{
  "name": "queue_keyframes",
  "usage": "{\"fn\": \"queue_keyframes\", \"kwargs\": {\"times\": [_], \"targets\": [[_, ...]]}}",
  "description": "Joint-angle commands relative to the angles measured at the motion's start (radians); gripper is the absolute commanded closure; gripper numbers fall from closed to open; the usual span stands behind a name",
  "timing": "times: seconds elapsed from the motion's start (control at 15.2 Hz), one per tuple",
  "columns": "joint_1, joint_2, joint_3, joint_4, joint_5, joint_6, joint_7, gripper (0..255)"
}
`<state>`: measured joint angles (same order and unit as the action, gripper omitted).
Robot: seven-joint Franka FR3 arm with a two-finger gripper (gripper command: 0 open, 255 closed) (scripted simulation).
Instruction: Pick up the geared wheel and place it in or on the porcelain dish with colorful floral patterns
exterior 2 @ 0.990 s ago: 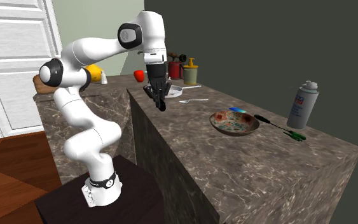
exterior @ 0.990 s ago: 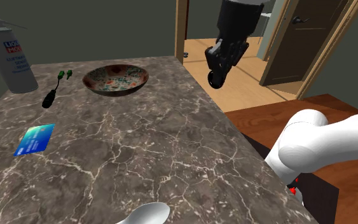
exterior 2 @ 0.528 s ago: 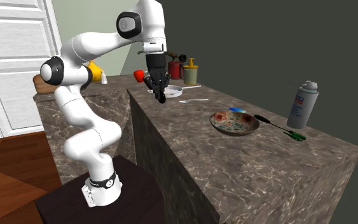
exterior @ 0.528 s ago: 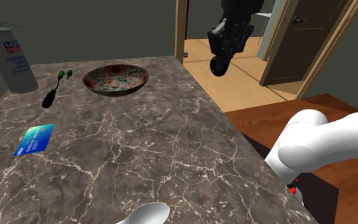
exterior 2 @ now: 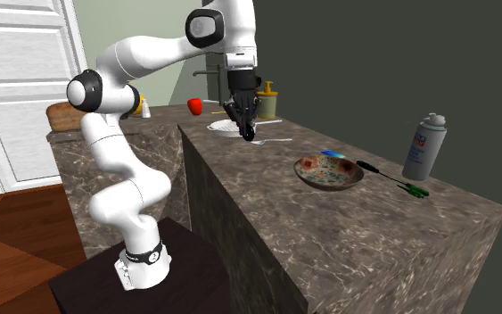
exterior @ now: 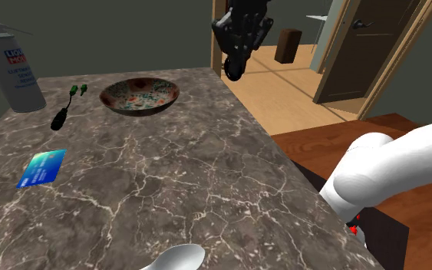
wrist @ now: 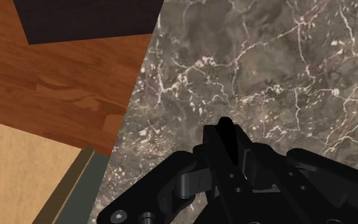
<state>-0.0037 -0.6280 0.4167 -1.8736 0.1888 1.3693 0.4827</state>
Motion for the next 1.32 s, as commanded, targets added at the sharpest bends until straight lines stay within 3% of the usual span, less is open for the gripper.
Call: {"fn": "queue_keyframes", "kwargs": {"times": [0.0, 0.4, 0.66, 0.86, 1.06, 1.25], "targets": [[-0.020, 0.085, 0.035, 0.070, -0.015, 0.017, 0.022, 255], [-0.065, 0.345, 0.156, 0.288, -0.100, 0.047, 0.113, 255], [-0.062, 0.558, 0.250, 0.482, -0.217, 0.029, 0.200, 255], [-0.008, 0.750, 0.310, 0.673, -0.351, -0.020, 0.274, 255], [0.121, 0.957, 0.325, 0.925, -0.508, -0.113, 0.323, 255], [0.077, 0.903, 0.318, 0.808, -0.462, -0.039, 0.316, 255]]}}
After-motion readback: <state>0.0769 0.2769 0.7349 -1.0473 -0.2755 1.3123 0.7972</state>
